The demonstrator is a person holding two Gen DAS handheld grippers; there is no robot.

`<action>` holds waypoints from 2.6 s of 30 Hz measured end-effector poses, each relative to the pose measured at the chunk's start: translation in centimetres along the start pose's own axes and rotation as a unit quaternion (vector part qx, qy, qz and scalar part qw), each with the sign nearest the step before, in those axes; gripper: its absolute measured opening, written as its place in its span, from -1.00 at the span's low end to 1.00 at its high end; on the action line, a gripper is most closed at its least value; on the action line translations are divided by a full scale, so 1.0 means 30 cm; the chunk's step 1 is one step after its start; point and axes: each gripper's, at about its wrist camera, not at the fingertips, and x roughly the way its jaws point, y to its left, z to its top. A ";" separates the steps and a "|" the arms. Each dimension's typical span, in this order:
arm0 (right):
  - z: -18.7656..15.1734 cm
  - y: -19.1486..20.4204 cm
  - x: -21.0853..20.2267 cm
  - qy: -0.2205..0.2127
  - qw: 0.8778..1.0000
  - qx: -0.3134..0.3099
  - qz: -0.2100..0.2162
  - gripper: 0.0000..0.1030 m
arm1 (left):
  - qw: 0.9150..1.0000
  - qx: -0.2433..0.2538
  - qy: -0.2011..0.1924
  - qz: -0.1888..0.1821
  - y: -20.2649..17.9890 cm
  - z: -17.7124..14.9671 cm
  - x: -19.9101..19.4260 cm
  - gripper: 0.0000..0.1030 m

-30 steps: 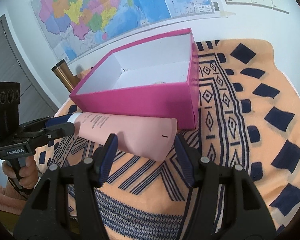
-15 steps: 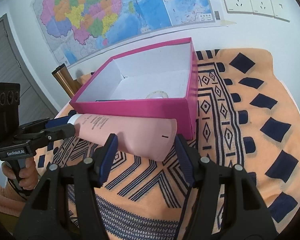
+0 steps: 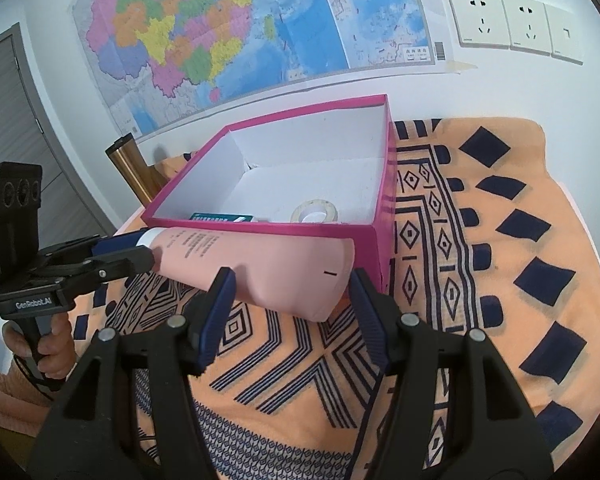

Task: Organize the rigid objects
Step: 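Lift the pink tube with both tools and carry it toward the pink box, then lower the pink tube into the pink box with both tools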

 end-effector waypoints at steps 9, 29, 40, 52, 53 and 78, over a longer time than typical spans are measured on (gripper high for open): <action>0.014 -0.003 -0.009 -0.007 1.000 -0.005 -0.001 0.19 | 1.000 0.004 -0.004 0.002 -0.002 0.011 0.002 -0.03; 0.035 -0.019 -0.010 -0.012 1.000 -0.010 -0.007 0.19 | 1.000 0.011 -0.013 0.001 -0.011 0.030 0.003 -0.03; 0.054 -0.023 -0.015 -0.017 1.000 -0.011 -0.009 0.19 | 1.000 0.012 -0.015 0.002 -0.010 0.045 0.016 -0.03; 0.075 -0.030 -0.014 -0.023 1.000 -0.013 -0.010 0.19 | 1.000 0.014 -0.018 0.007 -0.009 0.065 0.024 -0.03; 0.076 -0.031 -0.014 -0.024 1.000 -0.013 -0.010 0.19 | 1.000 0.015 -0.018 0.006 -0.009 0.068 0.024 -0.03; 0.152 -0.064 0.068 -0.016 1.000 -0.019 -0.015 0.19 | 1.000 -0.002 -0.011 0.023 0.053 0.136 0.118 -0.03</action>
